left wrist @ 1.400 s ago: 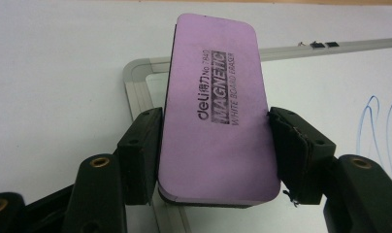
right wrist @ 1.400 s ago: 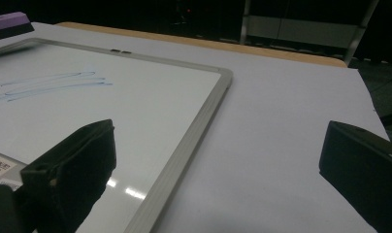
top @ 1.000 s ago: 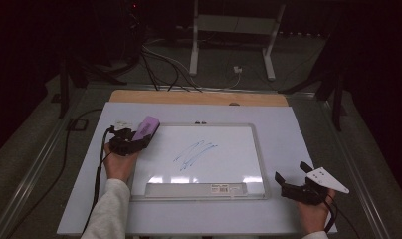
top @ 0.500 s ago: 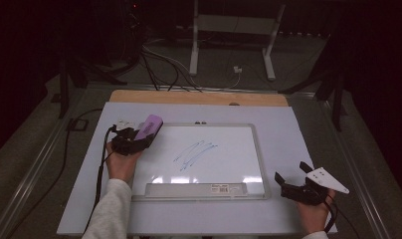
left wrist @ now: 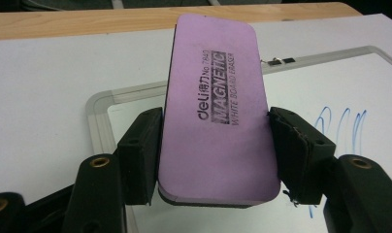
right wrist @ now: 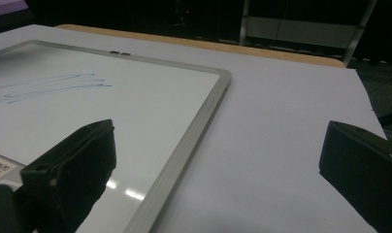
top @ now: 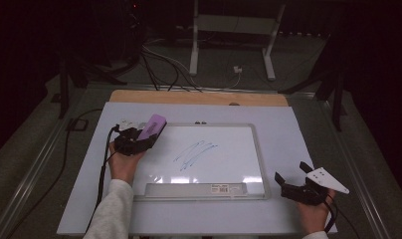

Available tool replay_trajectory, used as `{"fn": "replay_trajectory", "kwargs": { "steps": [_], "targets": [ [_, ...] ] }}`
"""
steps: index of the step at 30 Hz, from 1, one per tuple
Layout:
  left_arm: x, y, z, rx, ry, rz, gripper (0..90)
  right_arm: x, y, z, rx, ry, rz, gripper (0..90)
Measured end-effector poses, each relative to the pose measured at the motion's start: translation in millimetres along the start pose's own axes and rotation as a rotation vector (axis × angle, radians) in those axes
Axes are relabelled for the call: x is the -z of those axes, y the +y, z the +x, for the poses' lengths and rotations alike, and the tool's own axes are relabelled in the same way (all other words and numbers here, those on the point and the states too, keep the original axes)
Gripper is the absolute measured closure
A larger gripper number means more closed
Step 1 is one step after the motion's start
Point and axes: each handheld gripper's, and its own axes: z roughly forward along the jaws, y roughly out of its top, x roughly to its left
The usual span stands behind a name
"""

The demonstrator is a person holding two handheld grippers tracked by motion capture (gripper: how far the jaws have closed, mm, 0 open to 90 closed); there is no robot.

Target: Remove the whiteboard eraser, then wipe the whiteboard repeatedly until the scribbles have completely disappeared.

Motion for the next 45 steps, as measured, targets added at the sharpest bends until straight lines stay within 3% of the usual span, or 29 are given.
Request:
{"fn": "replay_trajectory", "kwargs": {
  "steps": [26, 45],
  "targets": [
    [-7.5, 5.1, -26.8, -0.075, -0.063, 0.016, 41.1, -0.9, -0.1, -0.3, -0.001, -0.001, 0.003, 0.3],
    [-20.8, -8.0, -44.5, -0.125, -0.103, 0.061, 41.1, -0.5, -0.5, -0.3, -0.002, 0.000, 0.008, 0.3]
  ]
}}
